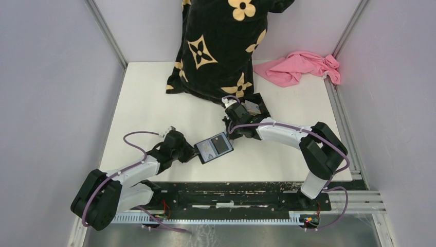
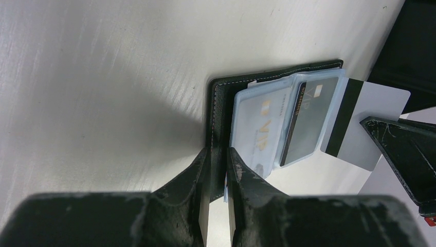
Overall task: Put the credit cards into the card holder
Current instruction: Turn over the card slot in the card holder.
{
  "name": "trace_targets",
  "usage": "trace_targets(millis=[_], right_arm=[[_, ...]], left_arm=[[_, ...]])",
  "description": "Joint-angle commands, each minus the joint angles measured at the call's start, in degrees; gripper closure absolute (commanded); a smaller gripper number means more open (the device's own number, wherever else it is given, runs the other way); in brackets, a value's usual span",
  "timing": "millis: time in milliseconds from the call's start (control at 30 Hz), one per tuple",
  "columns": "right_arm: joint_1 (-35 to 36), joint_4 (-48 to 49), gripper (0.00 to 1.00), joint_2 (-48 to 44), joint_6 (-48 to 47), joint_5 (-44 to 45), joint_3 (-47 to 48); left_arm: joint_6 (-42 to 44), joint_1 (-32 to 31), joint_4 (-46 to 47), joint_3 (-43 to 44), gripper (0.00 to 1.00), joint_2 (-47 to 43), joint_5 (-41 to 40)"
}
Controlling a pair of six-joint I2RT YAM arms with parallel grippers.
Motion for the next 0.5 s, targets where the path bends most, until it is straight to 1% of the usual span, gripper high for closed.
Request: trace_targets(millis=[0,467], right_arm=[[-0.03,1.52,0.99,-2.01,0.91,-0.3,-0.29],[-0.03,2.54,0.99,-1.46,2.03,-1.87,-0.78]], left_arm=[[1.62,-0.37,2.41,-0.16,0.76,0.35,-0.25],[1.36,-0.83,2.84,0.13,0.77,1.41,-0.37]])
